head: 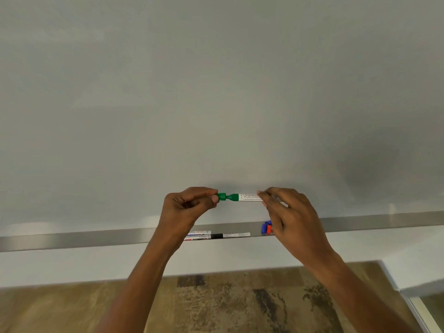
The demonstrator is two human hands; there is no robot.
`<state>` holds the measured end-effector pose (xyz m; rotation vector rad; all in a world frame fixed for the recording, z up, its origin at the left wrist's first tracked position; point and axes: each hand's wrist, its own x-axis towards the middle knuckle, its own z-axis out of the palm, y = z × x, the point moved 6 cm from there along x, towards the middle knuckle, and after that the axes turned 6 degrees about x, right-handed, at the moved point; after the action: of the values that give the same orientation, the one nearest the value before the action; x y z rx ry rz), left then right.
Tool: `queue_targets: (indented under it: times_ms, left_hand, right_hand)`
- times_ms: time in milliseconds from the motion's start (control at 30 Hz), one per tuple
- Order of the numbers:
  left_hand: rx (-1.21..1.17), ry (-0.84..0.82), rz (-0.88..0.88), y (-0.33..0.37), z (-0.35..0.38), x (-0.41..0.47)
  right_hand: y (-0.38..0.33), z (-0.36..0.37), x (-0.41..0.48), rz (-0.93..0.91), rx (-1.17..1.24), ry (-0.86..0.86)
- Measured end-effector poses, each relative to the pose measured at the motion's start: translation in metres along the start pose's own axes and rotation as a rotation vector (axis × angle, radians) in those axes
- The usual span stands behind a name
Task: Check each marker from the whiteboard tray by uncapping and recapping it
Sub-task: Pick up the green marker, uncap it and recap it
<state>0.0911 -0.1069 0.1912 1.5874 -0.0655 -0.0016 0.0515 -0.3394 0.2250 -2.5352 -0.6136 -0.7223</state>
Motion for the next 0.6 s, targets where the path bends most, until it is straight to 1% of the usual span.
queue_targets:
  times_ms: [100,167,267,367,433,600]
  left_hand:
    - [-0.029,-0.007,-0.031,-0.004,0.004,-0.005]
    - [-0.085,0.007,-0.067,-0.009,0.006,-0.008]
    - [-0.267,0.019,-0.168,-0.019,0.012,-0.011]
    - [-0.419,0.03,-0.25,-0.028,0.017,-0.014]
    - [-0.445,0.031,-0.271,-0.032,0.02,-0.014]
    - [-0.407,0.034,-0.266,-0.037,0.022,-0.011]
  right_hand:
    - [-0.005,0.001,0.0,-0.012,0.019,-0.023]
    - [-0.004,0.003,0.0,-0.002,0.084,-0.044]
    - [-0.001,0.012,-0.001,0.019,0.209,-0.142]
    - [-0.001,0.022,-0.001,0.018,0.245,-0.189]
    - [0.0,0.025,0.0,0.028,0.256,-0.177]
    - [0.002,0.03,0.002,0.021,0.262,-0.181]
